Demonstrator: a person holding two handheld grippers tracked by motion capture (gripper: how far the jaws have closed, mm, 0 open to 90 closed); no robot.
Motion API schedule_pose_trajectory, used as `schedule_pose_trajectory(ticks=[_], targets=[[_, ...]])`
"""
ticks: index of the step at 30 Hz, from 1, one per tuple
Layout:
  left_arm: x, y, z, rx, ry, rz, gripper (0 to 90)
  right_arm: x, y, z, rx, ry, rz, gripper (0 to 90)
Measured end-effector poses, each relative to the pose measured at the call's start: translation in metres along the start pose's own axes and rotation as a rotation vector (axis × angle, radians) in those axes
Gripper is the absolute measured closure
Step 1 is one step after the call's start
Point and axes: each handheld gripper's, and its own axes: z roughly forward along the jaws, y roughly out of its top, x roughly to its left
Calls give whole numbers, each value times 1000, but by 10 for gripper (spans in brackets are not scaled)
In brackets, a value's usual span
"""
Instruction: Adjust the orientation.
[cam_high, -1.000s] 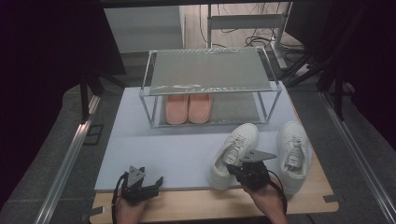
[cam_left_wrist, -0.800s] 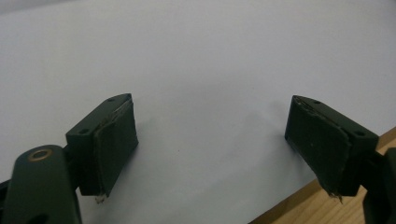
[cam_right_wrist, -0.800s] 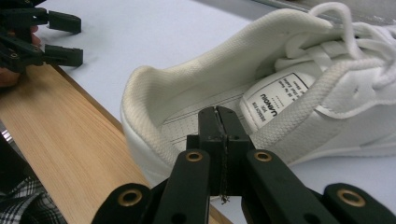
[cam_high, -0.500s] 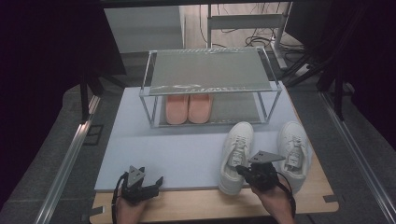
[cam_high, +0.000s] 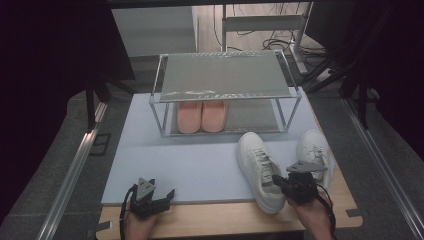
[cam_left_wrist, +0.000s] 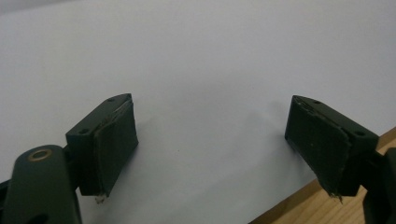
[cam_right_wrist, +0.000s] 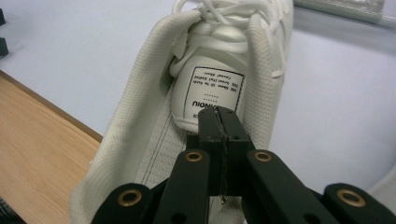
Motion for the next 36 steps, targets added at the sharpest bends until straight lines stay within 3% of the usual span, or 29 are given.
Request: schedule_pose_trajectory(ticks=[6, 14, 24, 32, 36], targets=[[0, 0, 0, 0, 0, 0, 163, 1, 3, -7, -11, 2, -3, 868], [0, 0, 0, 1, 0, 1, 163, -5, 12, -21, -28, -8, 1, 738], [0, 0, 0, 1, 0, 1, 163, -11, 24, -9, -10, -35, 27, 615], [0, 0, 0, 1, 0, 1, 163, -13, 28, 7, 33, -63, 47, 636], [0, 0, 0, 1, 0, 1, 163, -13, 30, 11, 45, -75, 53, 696]])
